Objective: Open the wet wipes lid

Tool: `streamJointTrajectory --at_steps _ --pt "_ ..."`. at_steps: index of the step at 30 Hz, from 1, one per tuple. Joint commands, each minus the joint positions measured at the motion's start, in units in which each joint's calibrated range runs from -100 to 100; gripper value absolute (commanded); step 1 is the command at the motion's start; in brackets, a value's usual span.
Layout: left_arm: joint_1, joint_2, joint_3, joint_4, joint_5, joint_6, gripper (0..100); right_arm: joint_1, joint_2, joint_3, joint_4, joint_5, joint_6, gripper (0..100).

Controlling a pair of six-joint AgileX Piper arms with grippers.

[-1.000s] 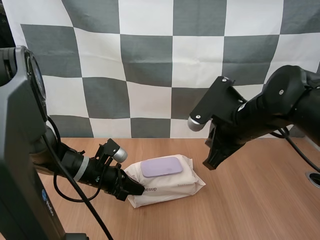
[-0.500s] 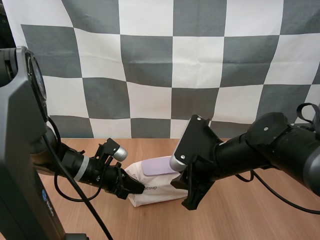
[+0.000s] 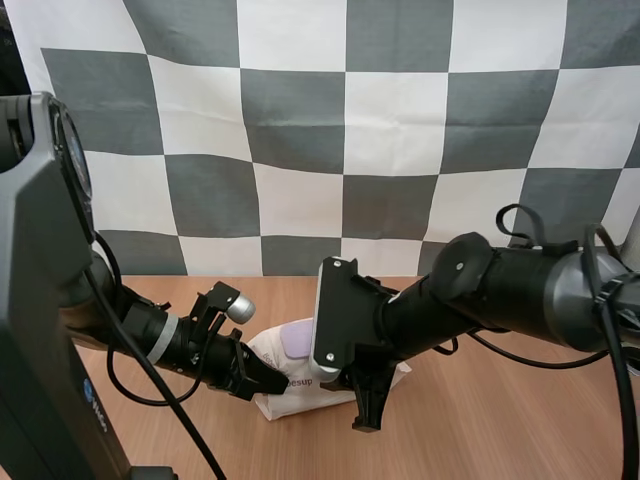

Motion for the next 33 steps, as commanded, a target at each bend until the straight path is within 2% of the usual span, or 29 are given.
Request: streamJointTrajectory --at_steps 1,6,13,23,33 --pt "-0.03 0.04 0.04 0.17 0.00 -0.43 0 0.08 0.06 0.04 -3.34 -1.81 1.86 66" --pt "-0.03 0.04 0.04 0.80 0.00 -0.77 0 0.08 0.80 0.04 -5.82 -8.39 1.86 66" --pt "-0.03 0.04 0.04 1.20 0.00 -1.16 0 0.08 5.10 0.04 -5.82 -12.20 1.86 66" --pt "-0.03 0.04 0.04 1.20 0.00 -1.16 0 4.11 6.44 0.04 -5.82 -19.04 2.67 66" --pt "-0.03 0.04 0.04 1.36 0.00 -1.16 0 4.22 6.44 -1.18 -5.97 -21.74 3.38 65"
